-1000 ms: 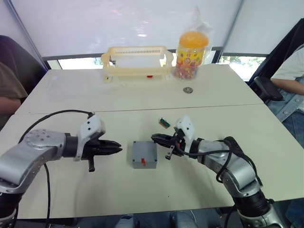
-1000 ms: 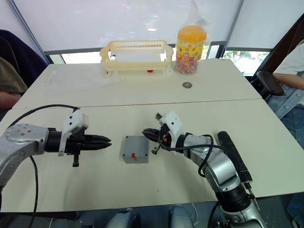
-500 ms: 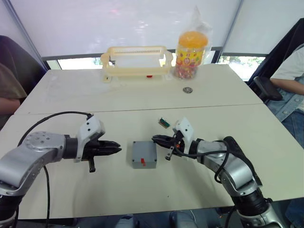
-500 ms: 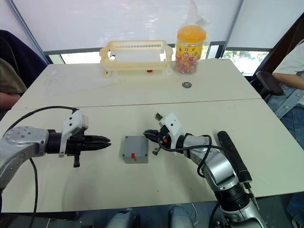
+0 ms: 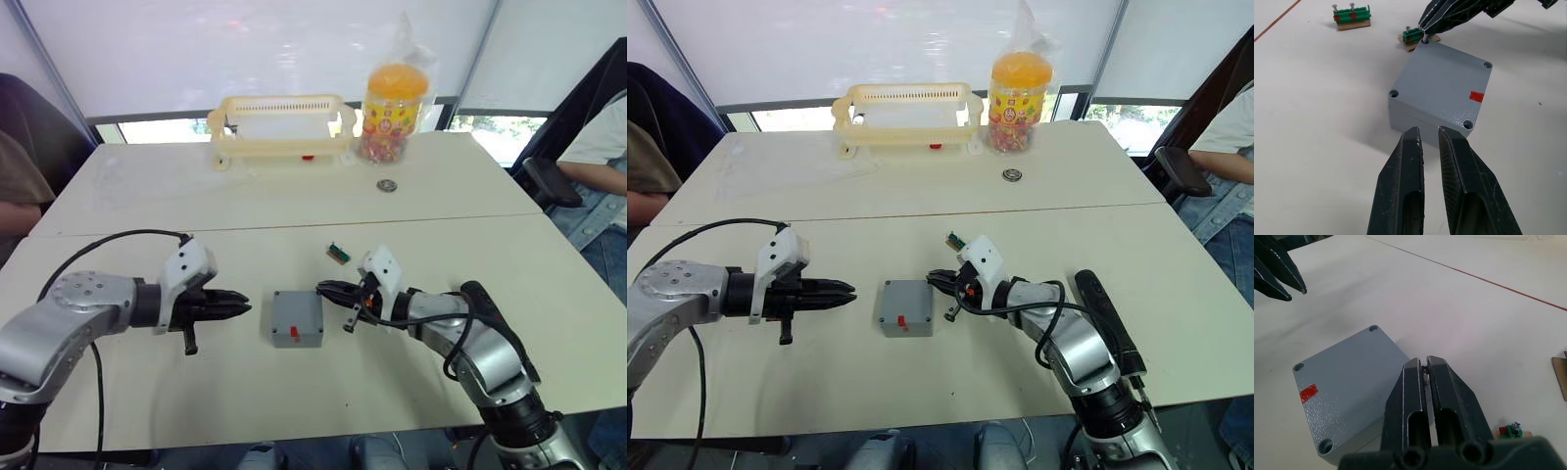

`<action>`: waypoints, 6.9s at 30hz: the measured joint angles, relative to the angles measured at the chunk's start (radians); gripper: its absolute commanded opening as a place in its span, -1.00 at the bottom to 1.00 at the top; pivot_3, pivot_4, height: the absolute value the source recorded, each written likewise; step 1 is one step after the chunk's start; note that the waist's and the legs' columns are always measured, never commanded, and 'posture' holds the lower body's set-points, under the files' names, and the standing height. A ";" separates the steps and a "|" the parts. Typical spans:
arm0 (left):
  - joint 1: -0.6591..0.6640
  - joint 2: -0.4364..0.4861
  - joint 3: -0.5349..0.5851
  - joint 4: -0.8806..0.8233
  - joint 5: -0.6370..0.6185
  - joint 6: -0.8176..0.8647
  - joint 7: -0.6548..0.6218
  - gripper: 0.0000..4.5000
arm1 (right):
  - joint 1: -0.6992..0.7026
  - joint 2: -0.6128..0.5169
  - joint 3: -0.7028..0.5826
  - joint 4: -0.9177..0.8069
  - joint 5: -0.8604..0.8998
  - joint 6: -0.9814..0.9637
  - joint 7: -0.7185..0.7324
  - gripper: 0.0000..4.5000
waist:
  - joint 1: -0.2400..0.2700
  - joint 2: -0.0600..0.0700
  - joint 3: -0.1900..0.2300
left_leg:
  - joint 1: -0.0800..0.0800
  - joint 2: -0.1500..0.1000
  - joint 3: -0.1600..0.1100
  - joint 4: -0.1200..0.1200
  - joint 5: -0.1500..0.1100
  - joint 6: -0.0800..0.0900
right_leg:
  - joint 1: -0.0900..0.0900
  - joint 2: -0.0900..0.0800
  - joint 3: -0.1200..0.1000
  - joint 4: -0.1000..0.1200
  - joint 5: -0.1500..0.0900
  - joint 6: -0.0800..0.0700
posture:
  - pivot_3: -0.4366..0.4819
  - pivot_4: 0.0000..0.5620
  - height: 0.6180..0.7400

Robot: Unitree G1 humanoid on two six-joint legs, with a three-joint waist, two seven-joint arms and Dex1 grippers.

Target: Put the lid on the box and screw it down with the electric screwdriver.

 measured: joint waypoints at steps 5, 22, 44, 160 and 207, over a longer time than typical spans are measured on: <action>0.000 -0.005 -0.001 0.000 0.001 0.000 0.003 -0.76 | 0.000 0.000 0.010 0.002 -0.011 -0.007 0.003 -0.95 | 0.000 0.000 0.000 | 0.000 0.000 0.000 0.000 0.000 0.000 | 0.000 0.000 0.000 0.000 0.000 0.000 | -0.05 -0.47 1.00; -0.041 -0.029 -0.023 0.004 -0.003 0.001 0.010 -0.76 | -0.036 0.010 -0.033 -0.016 0.011 0.009 -0.001 0.81 | 0.002 0.000 0.000 | 0.000 0.000 0.000 0.000 0.000 0.000 | 0.000 0.000 0.000 0.000 0.000 0.000 | -0.05 -0.47 1.00; -0.203 -0.225 -0.311 -0.077 -0.005 -0.102 -0.074 0.98 | 0.164 -0.899 -0.641 -0.043 0.479 0.923 0.172 1.00 | 0.004 0.002 0.001 | -0.002 0.001 0.006 0.003 -0.003 0.006 | 0.000 -0.001 0.003 -0.003 -0.002 -0.003 | -0.05 -0.47 1.00; -0.325 -0.092 -0.123 0.232 -0.079 0.011 -0.163 1.00 | -0.025 -0.560 -0.685 -0.025 0.471 0.665 0.050 -0.22 | 0.016 0.005 0.003 | -0.014 -0.001 0.002 0.004 -0.004 0.008 | -0.008 -0.002 0.001 -0.004 0.001 0.005 | -0.05 -0.47 1.00; -0.233 -0.311 -0.330 0.281 0.307 -0.291 -0.088 -0.72 | 0.103 0.343 -0.110 -0.035 0.137 -0.277 -0.247 -0.22 | -0.003 0.006 0.003 | -0.011 -0.002 0.005 0.005 0.001 0.000 | -0.015 0.000 0.008 0.010 0.004 0.004 | -0.05 -0.47 1.00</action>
